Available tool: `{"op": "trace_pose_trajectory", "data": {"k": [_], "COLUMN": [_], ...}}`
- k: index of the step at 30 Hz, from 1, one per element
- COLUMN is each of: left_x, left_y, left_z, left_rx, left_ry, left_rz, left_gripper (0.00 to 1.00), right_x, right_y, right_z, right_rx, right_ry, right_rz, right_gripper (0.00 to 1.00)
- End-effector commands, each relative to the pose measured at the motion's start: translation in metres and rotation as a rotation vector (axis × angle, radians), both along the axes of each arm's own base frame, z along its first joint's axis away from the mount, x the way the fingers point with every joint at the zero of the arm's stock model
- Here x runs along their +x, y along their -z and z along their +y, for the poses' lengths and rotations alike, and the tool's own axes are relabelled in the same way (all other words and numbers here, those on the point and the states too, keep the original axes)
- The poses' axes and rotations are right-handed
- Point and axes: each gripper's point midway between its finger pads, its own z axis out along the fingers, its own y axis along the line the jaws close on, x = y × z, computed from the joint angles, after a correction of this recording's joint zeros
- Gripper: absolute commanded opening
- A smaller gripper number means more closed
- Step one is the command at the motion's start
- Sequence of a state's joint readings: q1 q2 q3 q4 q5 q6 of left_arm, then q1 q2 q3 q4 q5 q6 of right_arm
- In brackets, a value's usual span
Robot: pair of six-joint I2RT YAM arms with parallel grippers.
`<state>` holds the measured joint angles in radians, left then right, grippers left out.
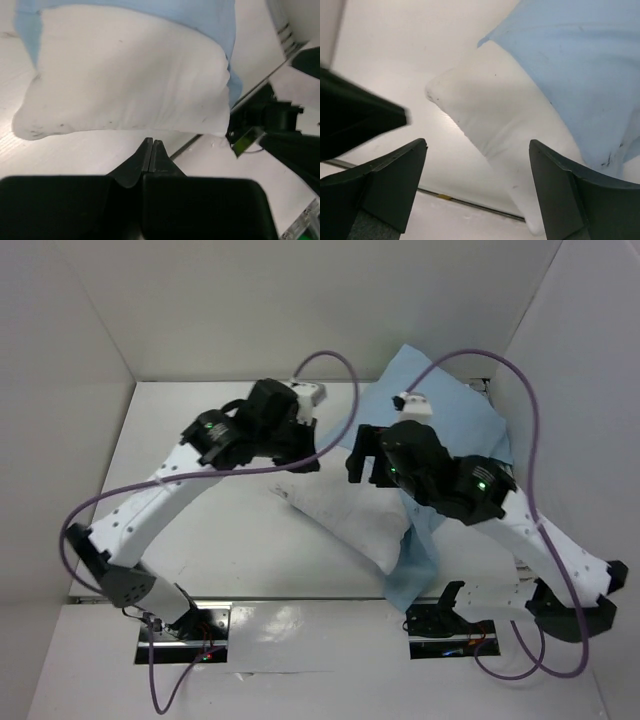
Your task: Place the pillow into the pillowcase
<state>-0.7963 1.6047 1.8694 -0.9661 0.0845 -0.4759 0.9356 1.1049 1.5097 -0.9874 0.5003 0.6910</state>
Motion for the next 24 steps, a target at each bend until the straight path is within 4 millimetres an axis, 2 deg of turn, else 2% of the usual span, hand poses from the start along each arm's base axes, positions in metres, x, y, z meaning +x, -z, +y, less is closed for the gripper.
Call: {"op": "trace_pose_trajectory", "data": {"k": [1, 2, 3, 4, 5, 7, 8, 10, 11, 12, 13, 14, 15, 16, 17, 18, 20, 21, 22, 23, 24], "left_x": [0.02, 0.039, 0.048, 0.057, 0.073, 0.08, 0.089, 0.09, 0.088, 0.089, 0.087, 0.086, 0.085, 0.084, 0.083, 0.079, 0.08, 0.07, 0.064, 0.061, 0.062], "left_y": [-0.003, 0.003, 0.009, 0.02, 0.039, 0.047, 0.062, 0.066, 0.068, 0.068, 0.076, 0.079, 0.078, 0.081, 0.083, 0.089, 0.095, 0.102, 0.113, 0.119, 0.122], "left_z": [0.049, 0.071, 0.084, 0.095, 0.119, 0.134, 0.15, 0.154, 0.154, 0.156, 0.155, 0.151, 0.149, 0.146, 0.143, 0.136, 0.126, 0.113, 0.1, 0.092, 0.082], "left_rx": [-0.029, -0.033, -0.033, -0.033, -0.045, -0.103, -0.115, -0.152, -0.163, -0.166, -0.158, -0.159, -0.164, -0.165, -0.177, -0.194, -0.229, -0.257, -0.263, -0.268, -0.273], "left_ry": [-0.141, -0.228, -0.289, -0.341, -0.442, -0.494, -0.536, -0.522, -0.504, -0.497, -0.48, -0.443, -0.422, -0.405, -0.39, -0.333, -0.267, -0.189, -0.145, -0.109, -0.071], "left_rz": [-0.041, -0.033, -0.025, -0.005, 0.044, 0.08, 0.099, 0.111, 0.127, 0.126, 0.145, 0.155, 0.156, 0.168, 0.174, 0.191, 0.2, 0.232, 0.27, 0.283, 0.275], "left_gripper": [0.0, 0.12, 0.44, 0.55, 0.61, 0.64, 0.64, 0.64, 0.64, 0.64, 0.64, 0.64, 0.64, 0.64, 0.64, 0.65, 0.7, 0.75, 0.79, 0.88, 0.91], "right_x": [0.026, 0.037, 0.042, 0.048, 0.057, 0.068, 0.077, 0.082, 0.088, 0.086, 0.085, 0.083, 0.078, 0.077, 0.073, 0.067, 0.062, 0.063, 0.054, 0.055, 0.055], "right_y": [0.009, 0.021, 0.028, 0.035, 0.053, 0.065, 0.085, 0.108, 0.12, 0.144, 0.159, 0.173, 0.176, 0.171, 0.168, 0.151, 0.132, 0.123, 0.11, 0.103, 0.1], "right_z": [0.017, 0.033, 0.039, 0.046, 0.055, 0.067, 0.073, 0.073, 0.065, 0.054, 0.042, 0.013, 0.0, -0.018, -0.032, -0.06, -0.084, -0.105, -0.111, -0.115, -0.122], "right_rx": [-0.152, -0.195, -0.232, -0.251, -0.3, -0.328, -0.364, -0.42, -0.456, -0.509, -0.551, -0.595, -0.596, -0.606, -0.592, -0.55, -0.471, -0.44, -0.369, -0.335, -0.317], "right_ry": [-0.031, -0.033, -0.042, -0.044, -0.036, -0.035, -0.026, -0.031, -0.003, 0.005, 0.018, 0.073, 0.103, 0.159, 0.189, 0.257, 0.312, 0.357, 0.351, 0.347, 0.361], "right_rz": [-0.01, 0.023, 0.04, 0.054, 0.082, 0.085, 0.101, 0.132, 0.15, 0.196, 0.236, 0.28, 0.303, 0.303, 0.309, 0.292, 0.266, 0.265, 0.244, 0.228, 0.229], "right_gripper": [0.91, 0.95, 1.0, 1.0, 1.0, 1.0, 1.0, 1.0, 0.91, 0.79, 0.63, 0.19, 0.03, 0.0, 0.0, 0.0, 0.0, 0.0, 0.0, 0.0, 0.0]}}
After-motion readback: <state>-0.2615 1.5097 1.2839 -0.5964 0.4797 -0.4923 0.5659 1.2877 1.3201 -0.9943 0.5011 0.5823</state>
